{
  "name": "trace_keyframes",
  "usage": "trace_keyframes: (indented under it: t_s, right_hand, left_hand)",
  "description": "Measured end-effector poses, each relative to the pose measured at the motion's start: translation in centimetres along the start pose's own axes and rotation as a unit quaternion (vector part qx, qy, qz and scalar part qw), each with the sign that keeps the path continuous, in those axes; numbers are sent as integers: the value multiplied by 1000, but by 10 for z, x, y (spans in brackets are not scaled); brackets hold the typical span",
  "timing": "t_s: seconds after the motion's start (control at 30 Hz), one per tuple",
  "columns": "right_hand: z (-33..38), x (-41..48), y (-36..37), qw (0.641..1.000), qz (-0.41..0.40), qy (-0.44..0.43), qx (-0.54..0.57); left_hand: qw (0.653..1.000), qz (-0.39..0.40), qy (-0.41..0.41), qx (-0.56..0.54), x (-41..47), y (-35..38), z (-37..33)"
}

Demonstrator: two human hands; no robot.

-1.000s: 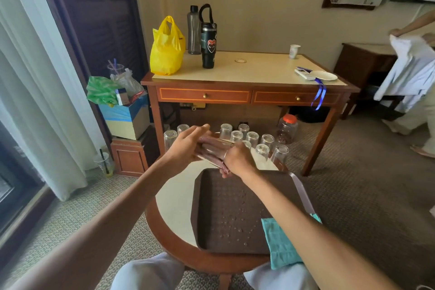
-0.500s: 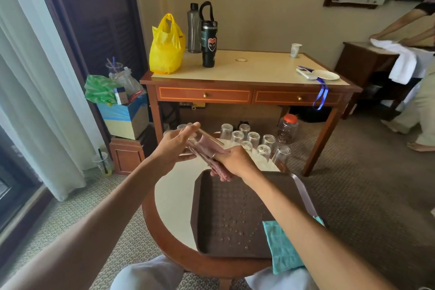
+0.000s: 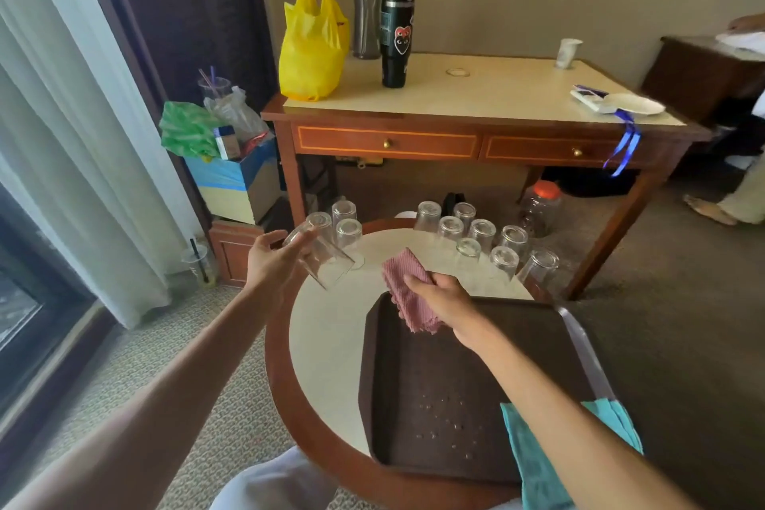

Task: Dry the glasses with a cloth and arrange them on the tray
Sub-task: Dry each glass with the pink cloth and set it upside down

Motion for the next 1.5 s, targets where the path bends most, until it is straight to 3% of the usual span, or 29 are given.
trace_keyframes:
  t_s: [0.23,0.53,0.83,1.07,1.23,1.5]
  right_hand:
    - [6,64,20,999,-25,22,1]
    - [7,122,38,996,-31,60,58]
    - [9,132,44,993,-32,39,107]
    - [6,123,50,974,-16,102,204]
    - [12,116,50,963,34,56,263]
    - [11,105,41,991,50,36,117]
  left_hand:
    - [993,-37,40,101,50,1,30]
    - [963,16,135,231,78,15,47]
    - [959,11,141,247,91,15,60]
    - [957,11,148,248,90,19,60]
    - [959,19,136,249,92,20,64]
    - [944,36,142,294,93,19,63]
Point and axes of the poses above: each hand's wrist, its own x-axis towards the middle knuckle, its own y-axis out of the palm, z = x × y, the point moved 5 cm from there along x, towards the middle knuckle, and after that the axes turned 7 degrees about y, right-handed, at the moved point
